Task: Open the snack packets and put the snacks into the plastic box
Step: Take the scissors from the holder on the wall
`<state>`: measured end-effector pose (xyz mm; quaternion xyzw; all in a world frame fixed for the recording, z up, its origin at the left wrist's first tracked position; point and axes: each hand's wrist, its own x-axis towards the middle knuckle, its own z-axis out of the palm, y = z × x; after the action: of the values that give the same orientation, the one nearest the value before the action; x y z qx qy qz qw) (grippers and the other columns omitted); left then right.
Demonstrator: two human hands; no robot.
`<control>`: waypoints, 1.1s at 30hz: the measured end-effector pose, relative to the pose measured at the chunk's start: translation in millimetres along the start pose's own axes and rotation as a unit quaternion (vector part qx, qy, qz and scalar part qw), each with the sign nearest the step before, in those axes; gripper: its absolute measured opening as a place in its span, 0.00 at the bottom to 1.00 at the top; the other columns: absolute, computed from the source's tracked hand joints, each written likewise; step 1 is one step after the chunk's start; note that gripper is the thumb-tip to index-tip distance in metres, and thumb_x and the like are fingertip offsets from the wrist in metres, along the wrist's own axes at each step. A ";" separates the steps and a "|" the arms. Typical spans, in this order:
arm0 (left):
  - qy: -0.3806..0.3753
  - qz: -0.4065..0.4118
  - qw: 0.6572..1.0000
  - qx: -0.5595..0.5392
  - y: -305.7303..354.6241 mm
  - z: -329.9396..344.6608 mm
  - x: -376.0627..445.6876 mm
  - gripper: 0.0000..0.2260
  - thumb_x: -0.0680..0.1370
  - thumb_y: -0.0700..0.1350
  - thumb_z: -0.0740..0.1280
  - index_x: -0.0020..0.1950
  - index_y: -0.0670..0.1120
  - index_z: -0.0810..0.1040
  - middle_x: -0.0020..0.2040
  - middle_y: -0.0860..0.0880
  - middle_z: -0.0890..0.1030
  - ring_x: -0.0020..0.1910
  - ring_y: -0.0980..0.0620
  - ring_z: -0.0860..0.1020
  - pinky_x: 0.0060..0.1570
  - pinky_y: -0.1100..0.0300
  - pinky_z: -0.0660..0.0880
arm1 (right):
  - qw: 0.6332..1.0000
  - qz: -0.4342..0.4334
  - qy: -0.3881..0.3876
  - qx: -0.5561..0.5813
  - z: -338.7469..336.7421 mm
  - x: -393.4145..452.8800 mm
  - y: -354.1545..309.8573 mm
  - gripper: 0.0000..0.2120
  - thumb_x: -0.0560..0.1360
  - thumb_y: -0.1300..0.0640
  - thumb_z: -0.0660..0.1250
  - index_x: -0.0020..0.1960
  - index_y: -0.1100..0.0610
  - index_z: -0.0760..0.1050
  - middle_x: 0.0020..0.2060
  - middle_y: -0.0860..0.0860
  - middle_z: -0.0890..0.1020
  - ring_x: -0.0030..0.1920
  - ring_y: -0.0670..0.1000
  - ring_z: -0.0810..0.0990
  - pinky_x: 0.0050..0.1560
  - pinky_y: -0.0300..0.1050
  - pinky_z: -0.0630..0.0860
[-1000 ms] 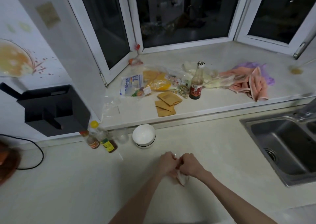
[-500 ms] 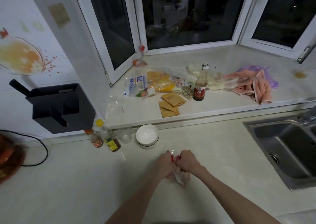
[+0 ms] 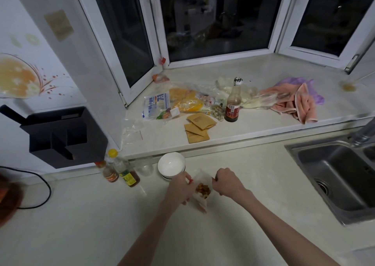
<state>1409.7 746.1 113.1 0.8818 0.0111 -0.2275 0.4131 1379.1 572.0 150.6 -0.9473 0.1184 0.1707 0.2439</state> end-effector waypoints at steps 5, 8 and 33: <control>-0.019 -0.043 0.999 -0.015 -5.6 -6.3 -6.7 0.05 0.75 0.41 0.63 0.50 0.44 0.74 0.29 0.49 0.78 0.19 0.55 0.72 0.20 0.64 0.70 | 0.999 -0.007 -0.039 -0.028 -21.2 -1.5 -2.9 0.11 0.71 0.60 0.61 0.43 0.66 0.79 0.39 0.60 0.84 0.42 0.58 0.83 0.44 0.45 0.80; 0.029 -0.007 0.997 -0.067 15.6 -22.2 -7.7 0.04 0.74 0.41 0.64 0.47 0.47 0.76 0.23 0.52 0.77 0.19 0.56 0.72 0.20 0.64 0.71 | 0.999 -0.032 0.008 -0.014 -52.2 -1.9 -6.9 0.12 0.68 0.59 0.61 0.39 0.66 0.79 0.32 0.58 0.81 0.36 0.58 0.82 0.40 0.47 0.81; -0.022 0.051 0.997 -0.054 17.6 -18.4 -47.4 0.09 0.74 0.38 0.64 0.45 0.47 0.63 0.26 0.48 0.79 0.21 0.51 0.67 0.21 0.66 0.63 | 0.999 -0.015 0.040 0.016 -37.8 -20.5 29.4 0.13 0.68 0.56 0.65 0.28 0.60 0.69 0.25 0.52 0.73 0.31 0.55 0.76 0.28 0.40 0.67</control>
<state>1378.1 756.0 155.6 0.8525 -0.0311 -0.2244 0.4711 1361.3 530.9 177.1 -0.9510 0.1164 0.1273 0.2567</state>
